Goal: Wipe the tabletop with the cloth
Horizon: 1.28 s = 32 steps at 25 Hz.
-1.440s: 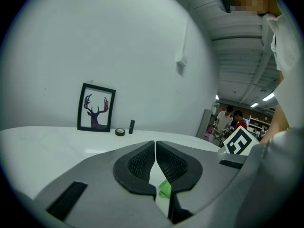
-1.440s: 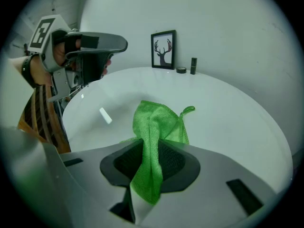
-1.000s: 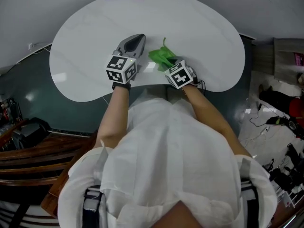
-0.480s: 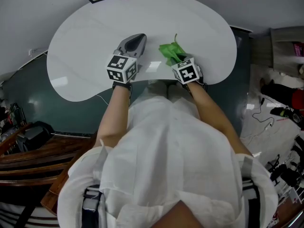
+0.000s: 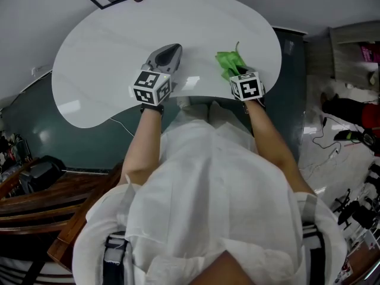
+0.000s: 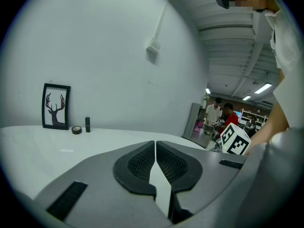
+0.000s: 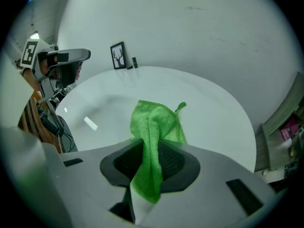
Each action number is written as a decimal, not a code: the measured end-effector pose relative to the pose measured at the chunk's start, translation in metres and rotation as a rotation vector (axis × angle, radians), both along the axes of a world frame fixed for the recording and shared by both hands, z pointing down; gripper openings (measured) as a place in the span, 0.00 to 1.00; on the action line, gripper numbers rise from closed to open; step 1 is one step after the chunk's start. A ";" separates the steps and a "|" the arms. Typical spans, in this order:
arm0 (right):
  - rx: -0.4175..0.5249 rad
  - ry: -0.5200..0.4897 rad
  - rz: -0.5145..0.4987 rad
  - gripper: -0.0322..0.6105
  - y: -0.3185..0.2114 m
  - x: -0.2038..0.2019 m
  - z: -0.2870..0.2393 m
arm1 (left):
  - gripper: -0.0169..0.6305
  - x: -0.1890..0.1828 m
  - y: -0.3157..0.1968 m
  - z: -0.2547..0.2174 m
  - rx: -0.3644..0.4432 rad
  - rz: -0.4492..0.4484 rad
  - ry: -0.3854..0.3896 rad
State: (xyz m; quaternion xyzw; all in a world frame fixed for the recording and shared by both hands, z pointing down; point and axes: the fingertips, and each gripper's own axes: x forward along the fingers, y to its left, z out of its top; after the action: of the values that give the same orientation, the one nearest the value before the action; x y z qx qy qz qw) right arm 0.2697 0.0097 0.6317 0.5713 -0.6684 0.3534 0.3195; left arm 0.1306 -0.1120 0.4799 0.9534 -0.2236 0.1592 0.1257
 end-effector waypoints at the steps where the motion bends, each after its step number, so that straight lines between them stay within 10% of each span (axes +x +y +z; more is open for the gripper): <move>1: -0.006 0.006 0.013 0.19 0.006 0.010 0.000 | 0.06 0.003 0.003 0.000 -0.001 0.000 0.002; 17: -0.039 0.061 0.204 0.19 0.078 0.123 0.016 | 0.06 0.023 0.042 0.007 0.003 -0.092 0.020; 32: -0.028 0.085 0.043 0.19 0.008 0.013 0.007 | 0.06 -0.118 0.039 0.008 0.000 -0.324 -0.014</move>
State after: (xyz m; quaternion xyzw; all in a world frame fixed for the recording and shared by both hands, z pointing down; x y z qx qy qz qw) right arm 0.2824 0.0181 0.6384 0.5956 -0.6367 0.3450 0.3478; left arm 0.0131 -0.0733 0.4875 0.9037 -0.3752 0.1437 0.1483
